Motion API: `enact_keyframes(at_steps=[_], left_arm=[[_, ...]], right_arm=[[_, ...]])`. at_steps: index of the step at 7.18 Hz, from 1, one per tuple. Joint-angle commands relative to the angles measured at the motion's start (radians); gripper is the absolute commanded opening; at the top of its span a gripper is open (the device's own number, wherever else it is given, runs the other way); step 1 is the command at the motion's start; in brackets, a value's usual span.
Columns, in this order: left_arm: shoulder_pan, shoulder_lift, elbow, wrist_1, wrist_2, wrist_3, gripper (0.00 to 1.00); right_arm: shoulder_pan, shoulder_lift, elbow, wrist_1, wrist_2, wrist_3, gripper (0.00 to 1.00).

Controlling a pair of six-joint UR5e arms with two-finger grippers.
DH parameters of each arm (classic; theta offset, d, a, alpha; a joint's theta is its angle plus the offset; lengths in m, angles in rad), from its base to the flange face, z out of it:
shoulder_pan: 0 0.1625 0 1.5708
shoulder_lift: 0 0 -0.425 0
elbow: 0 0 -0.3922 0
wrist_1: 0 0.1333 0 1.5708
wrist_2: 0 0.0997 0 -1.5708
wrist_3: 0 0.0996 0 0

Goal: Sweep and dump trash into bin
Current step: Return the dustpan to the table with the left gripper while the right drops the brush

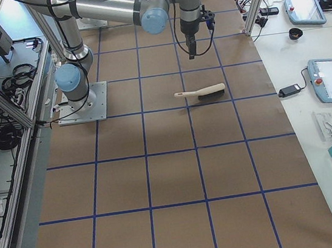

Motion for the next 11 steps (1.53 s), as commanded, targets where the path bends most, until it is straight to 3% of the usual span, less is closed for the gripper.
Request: enact_keyframes(at_steps=[1, 3, 5, 6, 9, 11], left_arm=[[-0.068, -0.020, -0.004, 0.001, -0.065, -0.227, 0.00], [-0.131, -0.058, 0.002, 0.029, -0.108, -0.420, 0.00], [-0.180, -0.112, 0.007, 0.076, -0.110, -0.565, 0.00], [-0.192, -0.133, 0.015, 0.084, -0.149, -0.626, 0.00], [-0.238, -0.183, 0.015, 0.116, -0.176, -0.688, 0.00], [-0.245, -0.177, -0.052, 0.115, -0.162, -0.581, 0.00]], right_arm=[[0.128, -0.002, -0.048, 0.028, -0.010, 0.070, 1.00], [0.136, -0.022, -0.050, 0.065, -0.002, 0.070, 1.00], [0.139, -0.063, -0.053, 0.127, 0.092, 0.072, 1.00], [0.139, -0.063, -0.050, 0.135, 0.084, 0.072, 1.00], [0.139, -0.062, -0.018, 0.138, 0.081, 0.073, 1.00], [0.139, -0.053, -0.013, 0.140, 0.038, 0.078, 1.00]])
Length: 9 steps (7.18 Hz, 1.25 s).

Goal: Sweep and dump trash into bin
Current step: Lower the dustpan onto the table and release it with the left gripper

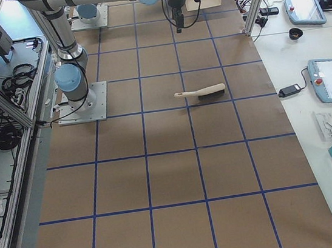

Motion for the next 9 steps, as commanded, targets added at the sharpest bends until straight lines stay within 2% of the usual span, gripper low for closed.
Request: enact_keyframes(at_steps=[1, 5, 9], left_arm=[[-0.006, 0.016, -0.083, 0.011, 0.021, 0.076, 0.00], [-0.004, 0.062, -0.202, 0.059, 0.034, 0.074, 0.00], [-0.004, 0.076, -0.259, 0.128, 0.031, 0.073, 0.00]], right_arm=[[0.000, -0.008, 0.007, 0.002, -0.029, 0.031, 1.00], [0.005, -0.008, 0.020, -0.001, -0.019, 0.031, 1.00], [0.011, -0.040, 0.018, -0.003, -0.029, 0.034, 1.00]])
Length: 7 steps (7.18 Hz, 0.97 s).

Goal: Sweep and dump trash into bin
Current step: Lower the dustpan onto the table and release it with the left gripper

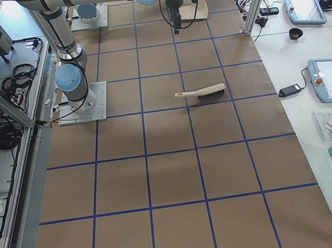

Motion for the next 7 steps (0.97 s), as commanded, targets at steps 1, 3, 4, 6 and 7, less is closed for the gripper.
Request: enact_keyframes(at_steps=[1, 3, 4, 6, 7], left_arm=[[0.002, 0.002, -0.030, 0.018, -0.001, 0.006, 0.00], [0.002, 0.003, -0.053, 0.068, -0.001, 0.006, 0.04], [0.002, 0.006, -0.053, 0.076, -0.001, 0.005, 0.31], [0.002, 0.021, -0.064, 0.075, 0.007, 0.003, 0.60], [0.003, 0.038, -0.097, 0.076, 0.007, 0.005, 0.66]], right_arm=[[0.001, -0.038, 0.001, -0.002, -0.004, 0.001, 1.00], [0.001, -0.043, 0.001, 0.000, -0.029, 0.001, 1.00], [0.001, -0.043, 0.001, 0.000, -0.030, -0.001, 1.00], [0.001, -0.043, 0.005, 0.007, -0.030, -0.019, 1.00], [0.001, -0.043, 0.017, 0.030, -0.027, -0.022, 1.00]])
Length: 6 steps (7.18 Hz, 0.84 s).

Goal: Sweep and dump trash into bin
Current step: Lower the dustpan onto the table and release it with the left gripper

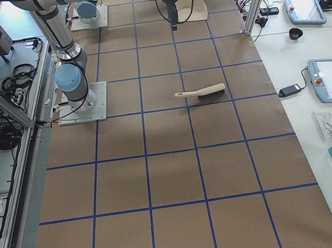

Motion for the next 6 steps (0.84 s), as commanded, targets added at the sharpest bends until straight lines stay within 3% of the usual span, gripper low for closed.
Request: enact_keyframes(at_steps=[1, 3, 5, 6], left_arm=[[0.003, 0.031, -0.056, 0.003, 0.002, 0.007, 0.71], [0.004, 0.062, -0.056, 0.011, 0.002, 0.006, 0.89], [0.004, 0.077, -0.049, 0.198, 0.004, 0.007, 0.97], [0.006, 0.089, -0.036, 0.216, 0.037, 0.016, 0.99]], right_arm=[[0.001, 0.000, 0.015, 0.022, 0.010, -0.029, 1.00], [0.001, 0.000, 0.028, 0.022, 0.008, -0.044, 1.00], [0.001, 0.000, 0.028, 0.020, 0.001, -0.044, 1.00], [0.000, 0.000, 0.028, 0.018, 0.000, -0.041, 1.00]])
